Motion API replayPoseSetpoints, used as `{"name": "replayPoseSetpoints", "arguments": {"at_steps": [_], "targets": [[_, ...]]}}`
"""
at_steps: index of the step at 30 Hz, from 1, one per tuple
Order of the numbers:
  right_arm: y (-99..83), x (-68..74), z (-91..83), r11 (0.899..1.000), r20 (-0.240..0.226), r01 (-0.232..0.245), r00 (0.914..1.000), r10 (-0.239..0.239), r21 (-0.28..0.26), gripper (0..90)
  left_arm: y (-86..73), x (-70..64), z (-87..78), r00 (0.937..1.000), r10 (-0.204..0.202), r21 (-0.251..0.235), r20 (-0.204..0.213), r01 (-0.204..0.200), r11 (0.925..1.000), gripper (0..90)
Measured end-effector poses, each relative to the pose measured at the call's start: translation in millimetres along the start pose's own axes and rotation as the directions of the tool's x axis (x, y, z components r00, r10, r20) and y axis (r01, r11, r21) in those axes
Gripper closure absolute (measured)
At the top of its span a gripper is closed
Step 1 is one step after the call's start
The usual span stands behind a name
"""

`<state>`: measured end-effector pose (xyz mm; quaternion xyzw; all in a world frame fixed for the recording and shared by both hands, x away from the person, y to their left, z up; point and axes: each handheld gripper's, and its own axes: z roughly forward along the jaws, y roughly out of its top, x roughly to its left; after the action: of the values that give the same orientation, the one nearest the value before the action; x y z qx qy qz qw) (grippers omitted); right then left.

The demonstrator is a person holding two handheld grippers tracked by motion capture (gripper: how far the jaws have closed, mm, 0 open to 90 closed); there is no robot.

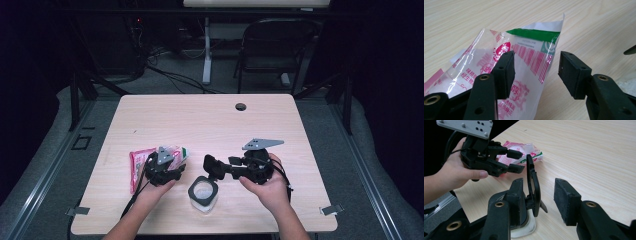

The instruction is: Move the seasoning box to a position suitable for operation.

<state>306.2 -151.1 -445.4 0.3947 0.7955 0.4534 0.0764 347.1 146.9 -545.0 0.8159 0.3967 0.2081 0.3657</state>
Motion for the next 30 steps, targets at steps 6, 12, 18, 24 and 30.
{"name": "replayPoseSetpoints", "arguments": {"at_steps": [6, 12, 18, 24, 30], "targets": [[0.2, 0.6, 0.8, 1.0, -0.002, 0.0, 1.0, 0.0, -0.001, 59.5, -5.1, -2.3, 11.5, 0.9979, 0.032, 0.055, -0.056, -0.028, 0.9981, 52.3], [0.3, 1.2, 1.6, 1.0, 0.002, 0.004, 1.0, -0.004, -0.002, 59.5, -8.8, 1.0, 14.3, 0.9943, 0.04, 0.064, -0.099, -0.034, 0.9974, 63.0], [0.1, 0.7, 1.8, 1.0, 0.001, -0.001, 1.0, 0.001, -0.006, 59.5, -8.9, 8.3, 11.7, 0.9969, 0.009, 0.04, -0.079, -0.006, 0.9992, 76.7], [-0.1, 1.1, 1.9, 1.0, -0.003, -0.001, 1.0, 0.001, -0.007, 59.5, -10.9, 20.7, 11.5, 0.9982, -0.052, 0.027, -0.029, 0.053, 0.9982, 85.8], [0.0, 0.8, 2.0, 1.0, -0.003, -0.002, 1.0, 0.002, -0.002, 59.3, -13.1, 28.8, 9.3, 0.9946, -0.104, 0.012, -0.003, 0.104, 0.9946, 89.5]]}}
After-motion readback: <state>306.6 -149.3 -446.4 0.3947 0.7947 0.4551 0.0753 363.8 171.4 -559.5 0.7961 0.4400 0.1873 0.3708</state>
